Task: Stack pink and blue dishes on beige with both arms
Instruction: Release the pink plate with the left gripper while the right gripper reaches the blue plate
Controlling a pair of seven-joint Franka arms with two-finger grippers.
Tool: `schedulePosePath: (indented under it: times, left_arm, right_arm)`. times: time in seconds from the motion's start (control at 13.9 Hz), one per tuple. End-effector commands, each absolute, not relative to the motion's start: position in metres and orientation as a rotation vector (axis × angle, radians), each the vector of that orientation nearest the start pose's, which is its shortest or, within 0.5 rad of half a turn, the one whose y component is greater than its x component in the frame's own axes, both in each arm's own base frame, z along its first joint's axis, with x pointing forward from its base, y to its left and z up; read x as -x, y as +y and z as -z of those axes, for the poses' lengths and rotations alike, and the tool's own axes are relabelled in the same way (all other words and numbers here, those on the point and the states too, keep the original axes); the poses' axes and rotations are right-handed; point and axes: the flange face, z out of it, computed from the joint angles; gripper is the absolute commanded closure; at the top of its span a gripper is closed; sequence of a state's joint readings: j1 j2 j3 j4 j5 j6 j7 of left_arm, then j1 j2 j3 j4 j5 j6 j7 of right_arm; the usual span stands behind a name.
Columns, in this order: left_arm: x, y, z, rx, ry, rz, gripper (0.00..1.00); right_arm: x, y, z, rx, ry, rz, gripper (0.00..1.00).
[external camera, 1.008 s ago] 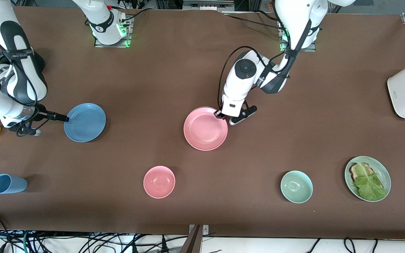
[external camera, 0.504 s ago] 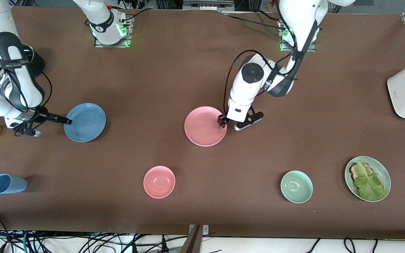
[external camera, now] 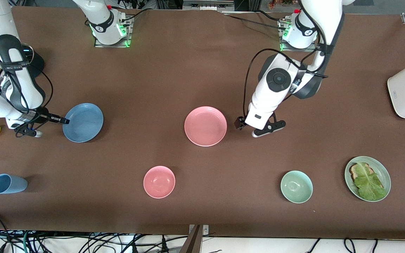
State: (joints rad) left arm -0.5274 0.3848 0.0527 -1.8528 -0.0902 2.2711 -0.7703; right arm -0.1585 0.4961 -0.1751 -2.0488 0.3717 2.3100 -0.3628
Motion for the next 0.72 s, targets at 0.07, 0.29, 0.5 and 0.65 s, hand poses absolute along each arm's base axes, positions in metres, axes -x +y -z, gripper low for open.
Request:
schedulePosePath:
  times: [0.07,0.29,0.5,0.65]
  left_arm:
    - [-0.596,-0.25,-0.366,3.146,-0.347,-0.041,0.0]
    - [-0.608,-0.214,-0.386,3.152,-0.229,-0.07,0.0]
    - [-0.618,-0.177,-0.401,3.165,-0.116,-0.065,0.0]
    - [-0.625,-0.143,-0.413,3.17,-0.055,-0.06,0.0]
  right_arm:
    - [-0.547,-0.185,-0.181,2.874,0.337,-0.187,1.0]
    - [-0.552,-0.185,-0.187,2.865,0.329,-0.193,1.0]
    - [-0.568,-0.182,-0.211,2.828,0.291,-0.228,1.0]
    - [-0.579,-0.179,-0.23,2.799,0.267,-0.257,1.0]
